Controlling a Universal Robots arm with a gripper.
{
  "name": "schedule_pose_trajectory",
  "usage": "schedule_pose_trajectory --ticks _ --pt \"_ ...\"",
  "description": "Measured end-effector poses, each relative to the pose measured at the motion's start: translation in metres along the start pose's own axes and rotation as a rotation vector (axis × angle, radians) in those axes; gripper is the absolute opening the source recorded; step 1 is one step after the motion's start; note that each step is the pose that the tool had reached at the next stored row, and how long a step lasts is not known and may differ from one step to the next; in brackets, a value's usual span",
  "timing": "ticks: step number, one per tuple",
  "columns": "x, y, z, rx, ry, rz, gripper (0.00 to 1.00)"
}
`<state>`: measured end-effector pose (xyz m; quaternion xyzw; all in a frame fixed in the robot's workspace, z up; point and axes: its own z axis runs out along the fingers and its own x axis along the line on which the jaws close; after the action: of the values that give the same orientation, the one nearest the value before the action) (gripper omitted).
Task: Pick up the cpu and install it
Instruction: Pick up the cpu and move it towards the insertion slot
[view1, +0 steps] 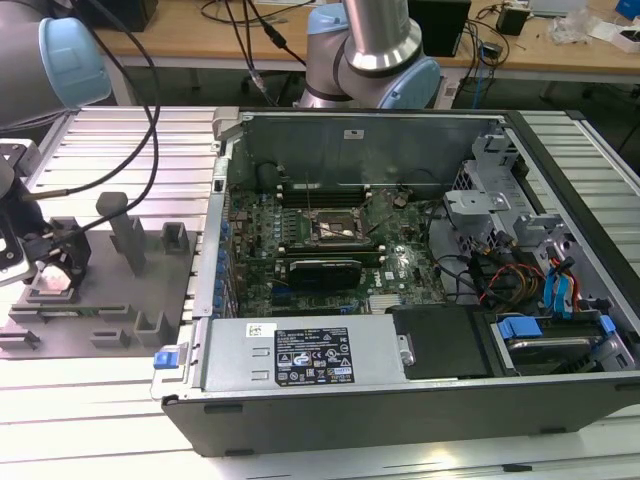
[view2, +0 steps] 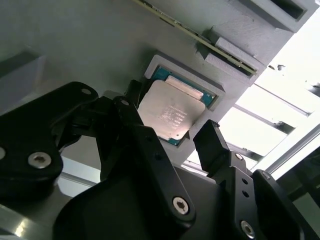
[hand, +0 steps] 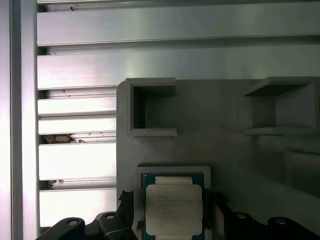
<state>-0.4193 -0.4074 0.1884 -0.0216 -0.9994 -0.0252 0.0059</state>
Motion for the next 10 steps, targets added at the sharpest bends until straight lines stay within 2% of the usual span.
schedule_pose_trajectory --ticks 3,6,10 --pt "0.0001 0.0001 0.0001 0.0000 0.0036 0.001 0.70" --pt "-0.0006 0.0000 0.0014 0.0001 0.0040 0.000 0.70" --pt "-0.0041 0.0002 0.0015 0.0002 0.0082 0.001 0.70"
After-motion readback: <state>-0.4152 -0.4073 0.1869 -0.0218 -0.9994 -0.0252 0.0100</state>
